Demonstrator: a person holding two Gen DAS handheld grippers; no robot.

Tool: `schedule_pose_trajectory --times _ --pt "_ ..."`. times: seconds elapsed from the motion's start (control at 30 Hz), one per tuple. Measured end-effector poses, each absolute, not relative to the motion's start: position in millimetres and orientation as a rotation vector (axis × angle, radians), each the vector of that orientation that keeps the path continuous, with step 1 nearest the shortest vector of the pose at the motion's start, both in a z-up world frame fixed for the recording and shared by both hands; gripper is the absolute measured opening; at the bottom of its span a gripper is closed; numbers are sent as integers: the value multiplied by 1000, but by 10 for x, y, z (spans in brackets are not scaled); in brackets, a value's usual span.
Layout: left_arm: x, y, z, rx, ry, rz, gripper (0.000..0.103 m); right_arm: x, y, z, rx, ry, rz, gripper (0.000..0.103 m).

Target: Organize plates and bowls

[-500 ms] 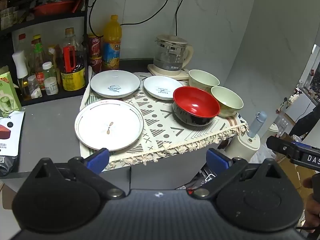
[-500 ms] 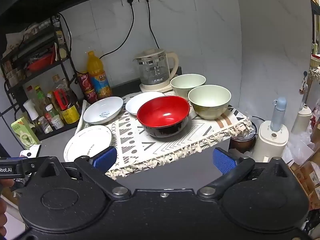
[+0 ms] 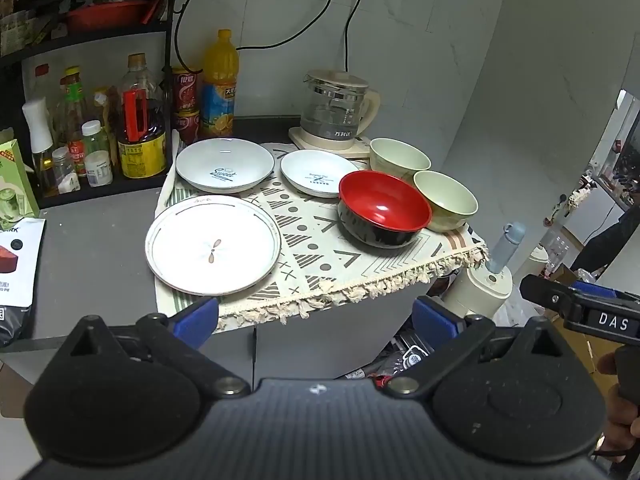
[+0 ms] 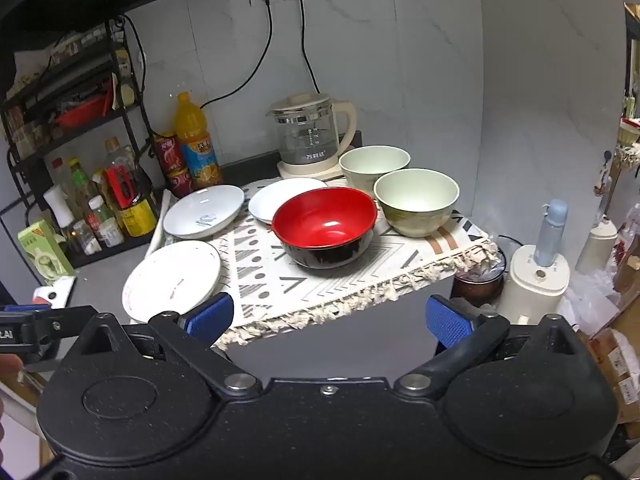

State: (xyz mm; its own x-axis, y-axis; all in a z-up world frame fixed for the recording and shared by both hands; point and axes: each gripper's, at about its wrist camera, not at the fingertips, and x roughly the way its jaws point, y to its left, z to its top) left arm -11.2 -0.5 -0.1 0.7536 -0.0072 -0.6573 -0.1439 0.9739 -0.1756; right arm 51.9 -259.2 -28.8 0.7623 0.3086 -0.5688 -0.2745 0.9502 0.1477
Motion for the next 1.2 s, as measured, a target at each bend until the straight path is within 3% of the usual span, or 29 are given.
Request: schedule_pose_trajectory --times 1.2 --pt "-132 -60 94 -231 705 86 102 519 -2580 -251 38 634 348 103"
